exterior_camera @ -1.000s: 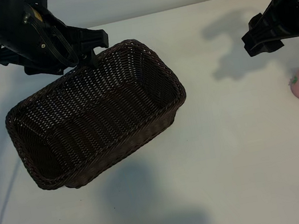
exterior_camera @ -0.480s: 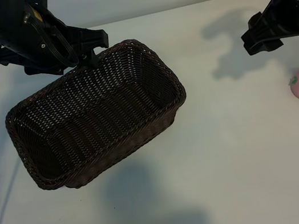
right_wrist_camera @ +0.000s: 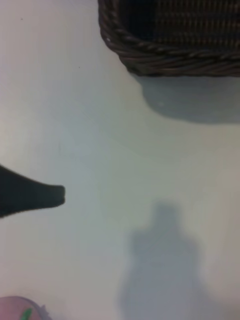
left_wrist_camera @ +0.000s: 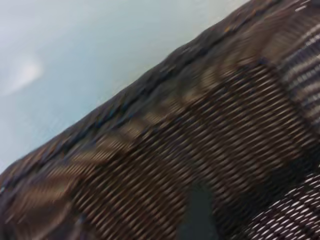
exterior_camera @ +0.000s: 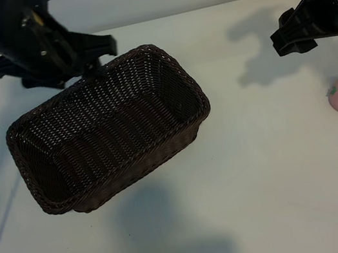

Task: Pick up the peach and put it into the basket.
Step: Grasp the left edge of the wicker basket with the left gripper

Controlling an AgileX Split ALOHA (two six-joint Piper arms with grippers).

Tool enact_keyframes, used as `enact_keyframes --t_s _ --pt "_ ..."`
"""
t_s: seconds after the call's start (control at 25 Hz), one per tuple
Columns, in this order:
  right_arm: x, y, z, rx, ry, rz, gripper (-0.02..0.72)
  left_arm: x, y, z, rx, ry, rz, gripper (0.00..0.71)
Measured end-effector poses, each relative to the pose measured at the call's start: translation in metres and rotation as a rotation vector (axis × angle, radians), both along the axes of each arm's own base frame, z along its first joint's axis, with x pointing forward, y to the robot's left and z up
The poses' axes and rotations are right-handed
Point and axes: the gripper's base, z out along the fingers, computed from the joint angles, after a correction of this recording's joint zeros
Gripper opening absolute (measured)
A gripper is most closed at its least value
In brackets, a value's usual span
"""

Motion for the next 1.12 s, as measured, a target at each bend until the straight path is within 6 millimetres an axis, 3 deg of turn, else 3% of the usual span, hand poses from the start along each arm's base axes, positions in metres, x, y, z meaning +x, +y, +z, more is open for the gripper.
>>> enact_keyframes --t_s 0.24,0.36,0.52,0.72,1.12 --pt "0.000 0.000 0.000 0.003 0.000 -0.007 0.587 -0.019 0.026 0.015 0.120 -0.013 0.096 0.593" --pt "0.000 0.000 0.000 0.004 0.000 -0.008 0.587 -0.037 0.039 0.011 0.163 -0.011 0.152 0.593" --pt "0.000 0.000 0.000 0.004 0.001 -0.008 0.587 -0.060 0.060 -0.004 0.159 0.016 0.252 0.593" --pt "0.000 0.000 0.000 0.004 0.006 -0.007 0.587 -0.074 0.077 -0.028 0.141 0.042 0.368 0.593" --pt "-0.002 0.000 -0.001 0.002 0.025 -0.002 0.586 -0.083 0.080 -0.069 0.100 0.065 0.456 0.592"
